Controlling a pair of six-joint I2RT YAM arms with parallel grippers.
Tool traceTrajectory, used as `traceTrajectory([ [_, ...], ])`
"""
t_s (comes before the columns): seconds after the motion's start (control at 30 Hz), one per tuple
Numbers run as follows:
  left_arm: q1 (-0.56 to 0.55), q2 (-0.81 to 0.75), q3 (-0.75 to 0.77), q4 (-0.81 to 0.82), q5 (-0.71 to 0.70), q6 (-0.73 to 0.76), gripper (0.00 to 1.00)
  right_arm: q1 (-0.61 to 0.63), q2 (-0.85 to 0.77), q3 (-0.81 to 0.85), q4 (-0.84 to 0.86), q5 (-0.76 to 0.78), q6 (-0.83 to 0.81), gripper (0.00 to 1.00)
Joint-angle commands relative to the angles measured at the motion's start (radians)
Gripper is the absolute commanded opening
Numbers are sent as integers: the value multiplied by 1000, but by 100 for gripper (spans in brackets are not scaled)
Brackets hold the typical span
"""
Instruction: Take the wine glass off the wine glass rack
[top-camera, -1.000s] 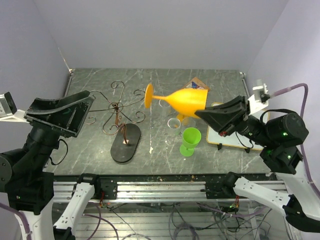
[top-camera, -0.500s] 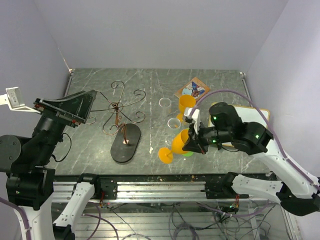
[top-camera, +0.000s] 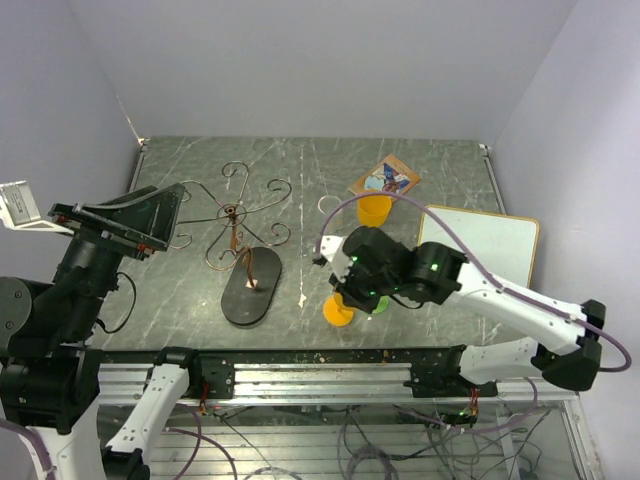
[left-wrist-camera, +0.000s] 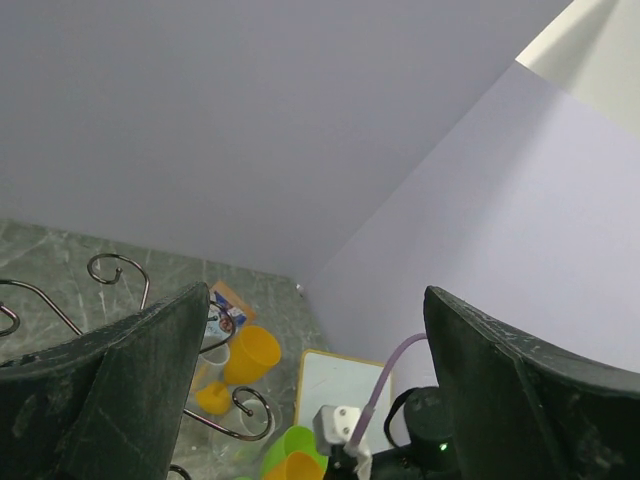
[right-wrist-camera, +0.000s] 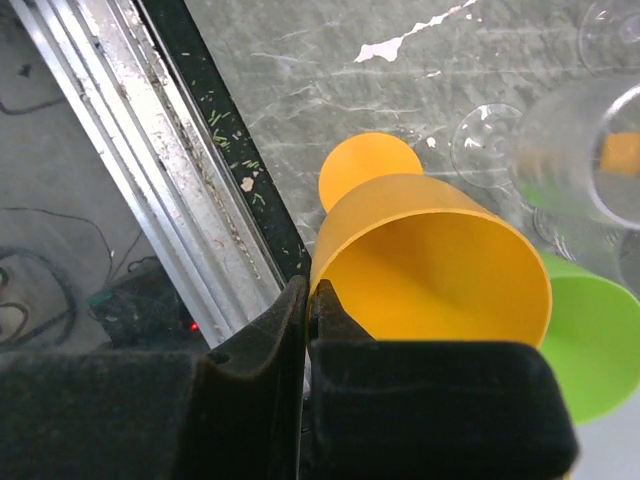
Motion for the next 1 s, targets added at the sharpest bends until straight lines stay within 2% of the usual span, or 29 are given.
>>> traceTrajectory([
  [0.0, 1, 19, 45, -48, -32, 56, 98, 56, 71, -2, 44, 125, 43, 0],
  [0.43, 1, 25, 108, -112, -58, 127, 98, 68, 140, -83, 118, 160, 76, 0],
  [0.53, 1, 29, 119, -121, -58, 136, 98, 69, 145, -80, 108, 177, 88, 12],
  [0.63, 1, 31, 124, -125, -59, 143, 98, 69, 114, -57, 92, 218, 100, 30],
  [0.8, 1, 38, 108, -130, -58, 147, 98, 66, 34, 39, 79, 281, 109, 55],
  [0.9, 1, 53, 105, -135, -60, 154, 97, 51, -20, 94, 96, 356, 114, 71],
  [0.97, 1, 70, 109, -143, -68, 169, 97, 0, -68, 118, 136, 437, 127, 82],
])
